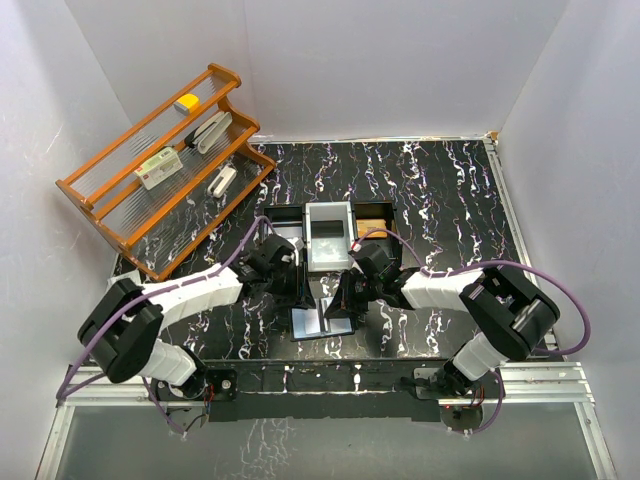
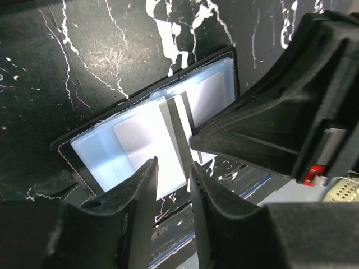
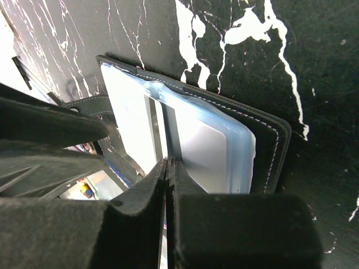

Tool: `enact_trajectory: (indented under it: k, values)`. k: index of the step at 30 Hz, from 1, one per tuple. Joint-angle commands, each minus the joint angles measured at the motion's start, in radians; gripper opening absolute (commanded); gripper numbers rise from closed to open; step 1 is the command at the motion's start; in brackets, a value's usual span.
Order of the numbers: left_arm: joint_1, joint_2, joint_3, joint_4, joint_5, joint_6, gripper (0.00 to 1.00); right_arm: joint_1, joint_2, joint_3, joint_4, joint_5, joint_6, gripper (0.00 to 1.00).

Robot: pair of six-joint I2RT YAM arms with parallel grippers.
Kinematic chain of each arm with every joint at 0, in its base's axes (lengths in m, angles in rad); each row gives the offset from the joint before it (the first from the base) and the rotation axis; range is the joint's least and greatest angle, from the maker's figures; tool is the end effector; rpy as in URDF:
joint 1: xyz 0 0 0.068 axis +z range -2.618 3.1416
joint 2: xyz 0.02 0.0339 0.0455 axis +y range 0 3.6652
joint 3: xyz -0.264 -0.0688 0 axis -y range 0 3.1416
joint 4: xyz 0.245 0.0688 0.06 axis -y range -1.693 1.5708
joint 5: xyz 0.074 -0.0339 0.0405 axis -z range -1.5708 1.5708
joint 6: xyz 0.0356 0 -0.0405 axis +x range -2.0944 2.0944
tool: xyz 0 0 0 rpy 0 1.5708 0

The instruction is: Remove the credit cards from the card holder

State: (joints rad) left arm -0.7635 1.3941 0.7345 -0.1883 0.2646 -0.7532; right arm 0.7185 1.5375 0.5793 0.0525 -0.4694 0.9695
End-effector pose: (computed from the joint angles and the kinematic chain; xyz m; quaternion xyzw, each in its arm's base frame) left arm 0.1927 -0.1973 0.1894 0.0514 0.9270 -0.3307 0.1696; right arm 0.1900 0.1875 0.1282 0.0397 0.9216 0.3833 0.0467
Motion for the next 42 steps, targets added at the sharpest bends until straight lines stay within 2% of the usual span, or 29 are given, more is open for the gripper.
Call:
enact_trajectory:
  k: [1,6,11,19,22,25,27,28,31,33,40,42]
  values:
    - [-0.009,0.050,-0.056,0.051,0.051,-0.056,0.27,-0.002,-0.029,-0.001,0.012,0.009,-0.015,0.00]
    - [-0.011,0.105,-0.109,0.017,0.011,-0.068,0.21,-0.002,-0.048,-0.006,0.015,0.011,-0.005,0.00]
    - [-0.018,0.120,-0.122,-0.008,-0.024,-0.077,0.19,-0.002,-0.056,-0.037,0.088,-0.006,0.034,0.00]
    - [-0.021,0.133,-0.121,-0.029,-0.032,-0.054,0.18,-0.002,-0.002,-0.056,0.195,-0.034,0.069,0.18]
    - [-0.022,0.132,-0.121,-0.033,-0.036,-0.052,0.18,-0.002,0.003,-0.056,0.205,-0.022,0.065,0.20]
    - [-0.022,0.127,-0.124,-0.035,-0.042,-0.051,0.18,-0.001,0.016,-0.062,0.239,-0.040,0.064,0.15]
    - [-0.023,0.126,-0.124,-0.038,-0.044,-0.051,0.18,-0.001,0.000,-0.071,0.252,-0.034,0.068,0.03]
    - [-0.022,0.125,-0.124,-0.041,-0.045,-0.049,0.17,-0.001,-0.028,-0.083,0.249,-0.010,0.070,0.01]
    - [-0.023,0.117,-0.124,-0.053,-0.053,-0.045,0.18,-0.003,-0.120,-0.112,0.215,0.068,0.058,0.00]
    - [-0.023,0.110,-0.129,-0.049,-0.055,-0.042,0.17,-0.002,-0.137,-0.130,0.242,0.057,0.053,0.01]
    - [-0.023,0.121,-0.110,-0.036,-0.037,-0.025,0.17,-0.003,-0.064,-0.089,0.244,-0.030,0.031,0.09]
    - [-0.023,0.121,-0.106,-0.039,-0.039,-0.025,0.17,-0.002,-0.067,-0.081,0.226,-0.014,0.030,0.27]
